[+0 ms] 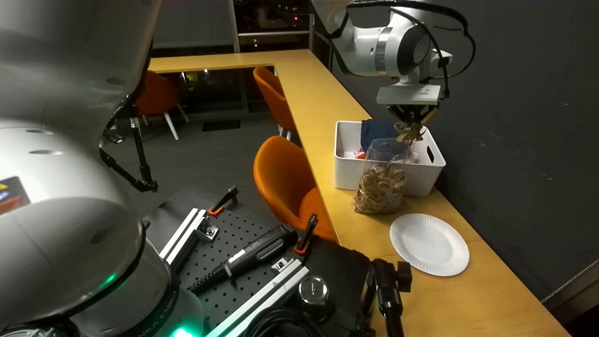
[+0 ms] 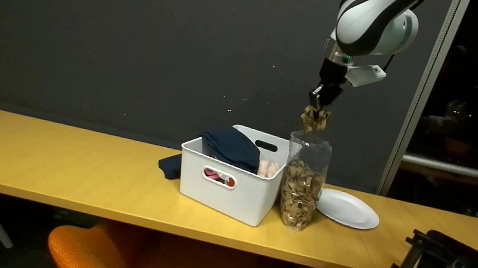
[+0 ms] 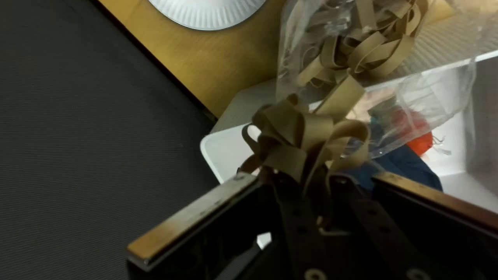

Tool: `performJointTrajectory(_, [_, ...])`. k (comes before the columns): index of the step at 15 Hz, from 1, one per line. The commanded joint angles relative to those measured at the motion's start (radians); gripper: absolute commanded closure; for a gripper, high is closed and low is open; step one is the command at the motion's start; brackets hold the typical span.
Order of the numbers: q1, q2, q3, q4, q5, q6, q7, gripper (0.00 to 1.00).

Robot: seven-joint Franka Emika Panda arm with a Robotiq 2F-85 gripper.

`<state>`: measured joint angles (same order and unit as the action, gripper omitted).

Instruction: Put some rubber bands on the plate

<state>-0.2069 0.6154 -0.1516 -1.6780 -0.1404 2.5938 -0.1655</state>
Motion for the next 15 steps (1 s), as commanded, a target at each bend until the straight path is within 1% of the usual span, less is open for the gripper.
performJointTrajectory(1, [-0.002,-0.068,-0.054,-0.06,-0.03,-0.002,0.039,0.97])
performJointTrajectory(5, [-0.012,-0.062,-0.118,-0.085,-0.06,0.0,0.079,0.97])
performJointTrajectory(9, [-0.017,-0.033,-0.179,-0.148,-0.101,0.016,0.145,0.97])
performJointTrajectory(11, [-0.026,-0.006,-0.187,-0.18,-0.102,0.036,0.162,0.97])
performJointTrajectory(13, [-0.052,0.048,-0.169,-0.195,-0.077,0.09,0.16,0.97])
performJointTrajectory(15, [-0.077,0.113,-0.151,-0.186,-0.053,0.145,0.146,0.97])
